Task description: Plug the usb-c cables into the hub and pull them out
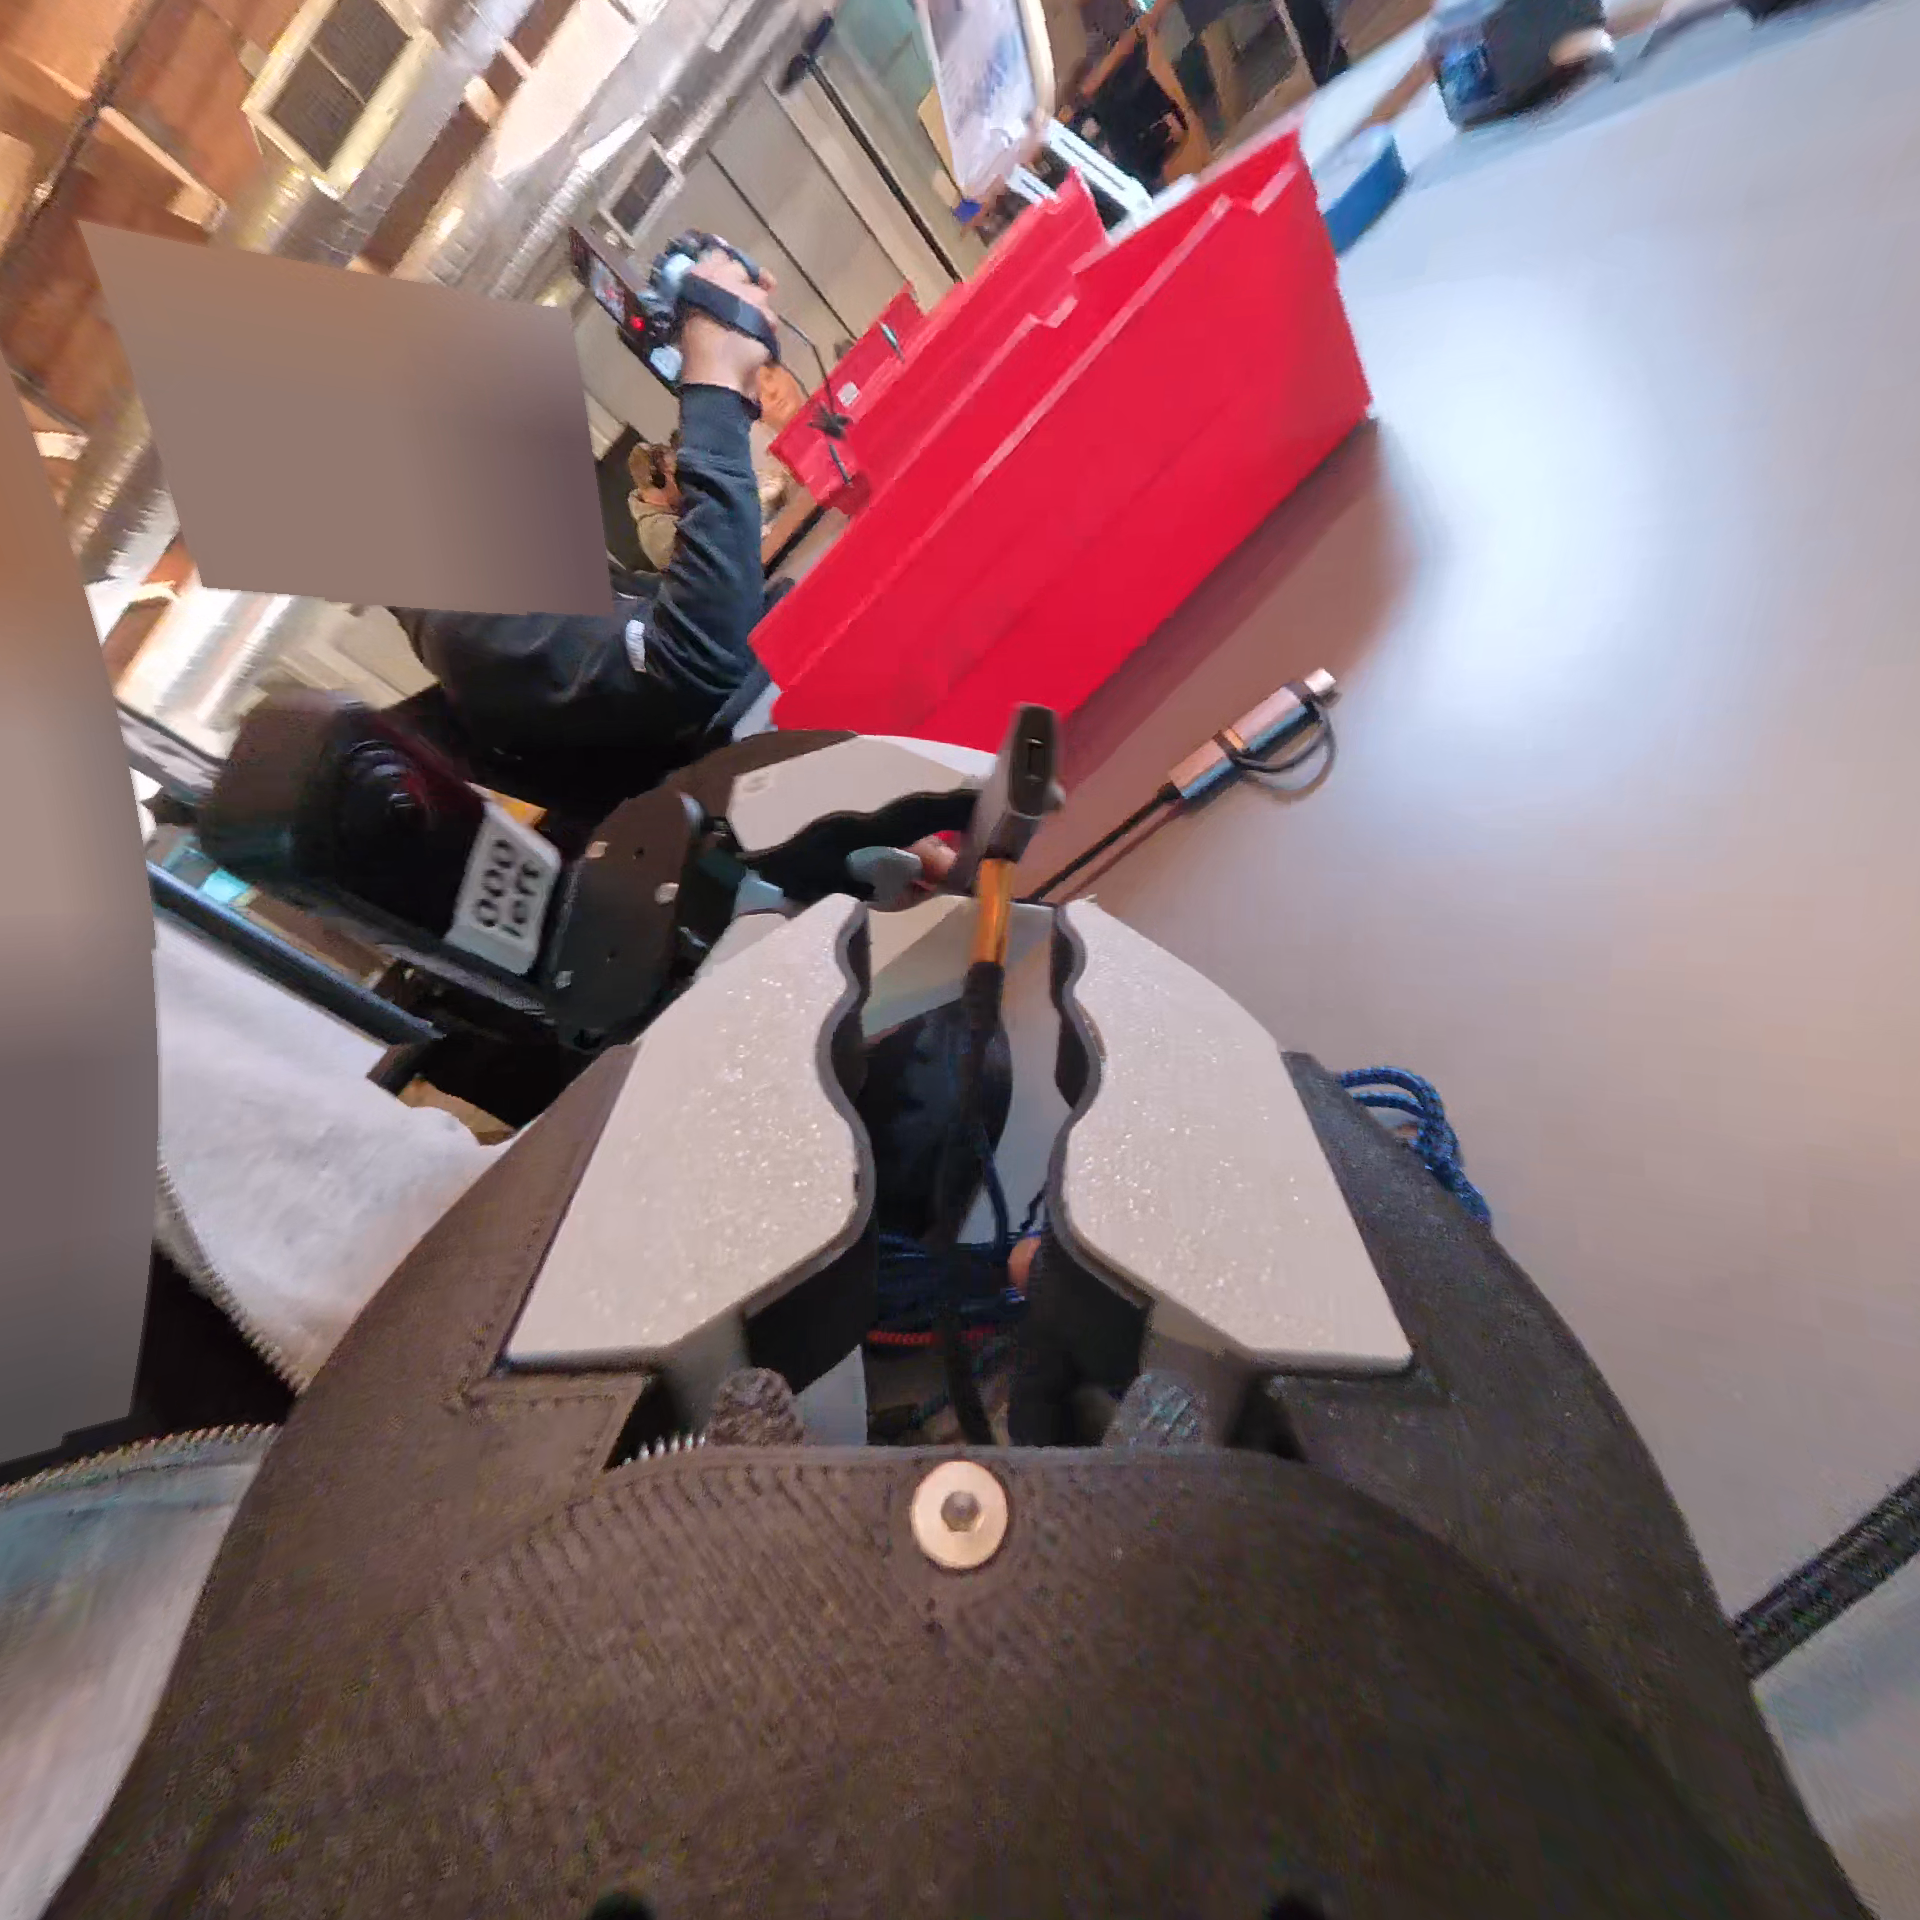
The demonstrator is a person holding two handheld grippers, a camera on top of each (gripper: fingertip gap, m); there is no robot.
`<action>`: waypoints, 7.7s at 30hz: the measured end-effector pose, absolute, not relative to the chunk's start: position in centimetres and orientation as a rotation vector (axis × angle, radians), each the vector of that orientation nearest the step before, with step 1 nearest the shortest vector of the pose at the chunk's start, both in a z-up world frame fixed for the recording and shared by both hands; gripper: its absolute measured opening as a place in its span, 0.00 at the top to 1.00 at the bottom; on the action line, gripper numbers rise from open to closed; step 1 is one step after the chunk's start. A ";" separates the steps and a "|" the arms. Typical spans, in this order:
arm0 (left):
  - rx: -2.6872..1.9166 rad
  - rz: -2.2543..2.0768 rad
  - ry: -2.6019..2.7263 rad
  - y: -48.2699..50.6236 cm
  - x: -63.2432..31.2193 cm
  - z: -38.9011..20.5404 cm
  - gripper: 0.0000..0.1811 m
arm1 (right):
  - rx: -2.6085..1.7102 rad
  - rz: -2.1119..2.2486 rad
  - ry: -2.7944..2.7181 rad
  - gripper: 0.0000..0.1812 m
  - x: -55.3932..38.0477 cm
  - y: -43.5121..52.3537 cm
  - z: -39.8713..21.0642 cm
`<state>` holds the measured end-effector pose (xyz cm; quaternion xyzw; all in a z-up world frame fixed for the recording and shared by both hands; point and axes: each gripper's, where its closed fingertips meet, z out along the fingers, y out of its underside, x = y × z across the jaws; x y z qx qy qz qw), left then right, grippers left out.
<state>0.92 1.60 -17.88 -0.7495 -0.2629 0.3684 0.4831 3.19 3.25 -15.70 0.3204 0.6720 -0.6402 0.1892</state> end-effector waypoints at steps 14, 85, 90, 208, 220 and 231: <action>-1.817 0.880 -0.582 2.0 1.4 -17.6 0.87 | 0.849 -1.802 1.976 0.96 3.3 1.5 -16.5; -1.698 0.718 -0.694 1.2 1.0 -16.9 0.87 | 0.268 -2.133 2.938 0.91 4.6 1.4 -13.4; -1.612 0.682 -0.779 0.2 0.3 -16.3 0.86 | 0.425 -2.730 2.505 0.68 4.6 4.3 -8.5; -1.633 -0.317 0.074 9.6 13.3 -14.7 0.89 | -0.715 -2.094 3.509 1.00 -2.1 9.3 -16.0; -1.569 -0.410 -0.141 8.7 10.7 -14.1 0.89 | -0.861 -2.204 3.132 0.81 5.9 9.7 -11.7; -1.635 -0.463 -0.057 9.3 12.1 -14.7 0.90 | -1.658 -1.813 3.020 0.87 8.1 6.8 -13.8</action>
